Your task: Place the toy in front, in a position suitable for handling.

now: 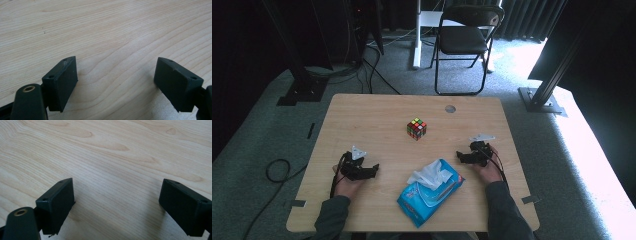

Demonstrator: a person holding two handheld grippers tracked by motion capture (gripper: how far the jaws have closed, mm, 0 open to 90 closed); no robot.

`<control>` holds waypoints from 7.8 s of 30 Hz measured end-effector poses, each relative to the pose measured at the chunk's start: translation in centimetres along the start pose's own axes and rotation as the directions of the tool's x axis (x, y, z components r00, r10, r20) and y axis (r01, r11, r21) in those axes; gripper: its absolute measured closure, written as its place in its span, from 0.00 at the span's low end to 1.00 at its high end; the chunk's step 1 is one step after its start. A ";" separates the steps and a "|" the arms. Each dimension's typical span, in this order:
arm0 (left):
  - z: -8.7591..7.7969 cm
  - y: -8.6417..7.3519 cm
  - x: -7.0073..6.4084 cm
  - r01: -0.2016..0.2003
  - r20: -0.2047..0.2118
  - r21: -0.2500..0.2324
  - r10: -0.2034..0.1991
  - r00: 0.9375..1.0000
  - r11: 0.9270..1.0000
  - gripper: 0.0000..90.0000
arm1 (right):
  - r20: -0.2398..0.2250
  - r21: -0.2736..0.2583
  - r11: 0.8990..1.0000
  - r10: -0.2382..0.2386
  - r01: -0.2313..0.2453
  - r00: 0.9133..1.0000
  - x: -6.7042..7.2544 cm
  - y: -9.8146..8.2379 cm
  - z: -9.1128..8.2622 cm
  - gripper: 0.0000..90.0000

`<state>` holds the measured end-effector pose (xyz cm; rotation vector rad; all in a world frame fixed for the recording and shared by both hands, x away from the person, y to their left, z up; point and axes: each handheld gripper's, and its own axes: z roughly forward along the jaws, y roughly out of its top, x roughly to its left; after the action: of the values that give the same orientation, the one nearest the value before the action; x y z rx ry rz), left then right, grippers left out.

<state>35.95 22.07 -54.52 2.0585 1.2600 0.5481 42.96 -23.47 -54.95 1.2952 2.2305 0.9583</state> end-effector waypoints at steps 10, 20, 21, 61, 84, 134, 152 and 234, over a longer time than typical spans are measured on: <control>0.0 0.1 -0.1 0.013 -0.012 0.001 -0.013 1.000 1.000 0.21 | -0.015 0.000 1.000 -0.017 0.017 1.000 0.3 -0.5 -0.5 0.14; 0.2 0.4 -0.4 0.020 -0.016 -0.003 -0.020 1.000 1.000 0.30 | -0.012 -0.002 1.000 -0.013 0.013 1.000 0.4 -0.5 -0.5 0.15; 0.2 0.5 -0.4 0.020 -0.017 -0.002 -0.020 1.000 1.000 0.30 | -0.011 -0.002 1.000 -0.013 0.013 1.000 0.4 -0.5 -0.5 0.15; 0.7 7.4 -2.9 -0.086 0.054 -0.062 0.090 0.994 0.994 0.31 | -0.010 -0.002 1.000 -0.012 0.011 1.000 0.4 -0.5 -0.5 0.15; 3.4 11.1 -4.9 -0.129 0.079 -0.069 0.134 0.988 0.989 0.29 | -0.010 -0.002 1.000 -0.012 0.012 1.000 0.4 -0.5 -0.5 0.15; 11.4 16.2 -7.3 -0.102 0.097 -0.003 0.102 0.990 0.995 0.29 | -0.012 -0.002 1.000 -0.013 0.013 1.000 0.5 -0.6 -0.6 0.15; 11.0 16.2 -7.6 -0.122 0.132 0.012 0.119 0.984 0.993 0.38 | -0.012 -0.002 1.000 -0.013 0.013 1.000 0.5 -0.6 -0.6 0.15; 0.3 6.6 -4.1 -0.162 0.120 -0.087 0.171 0.978 0.983 0.38 | -0.012 -0.002 1.000 -0.013 0.013 1.000 0.5 -0.6 -0.6 0.15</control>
<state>38.33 16.17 -50.06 2.1109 0.9843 0.5227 42.03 -23.45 -54.95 1.2760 2.2438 0.9664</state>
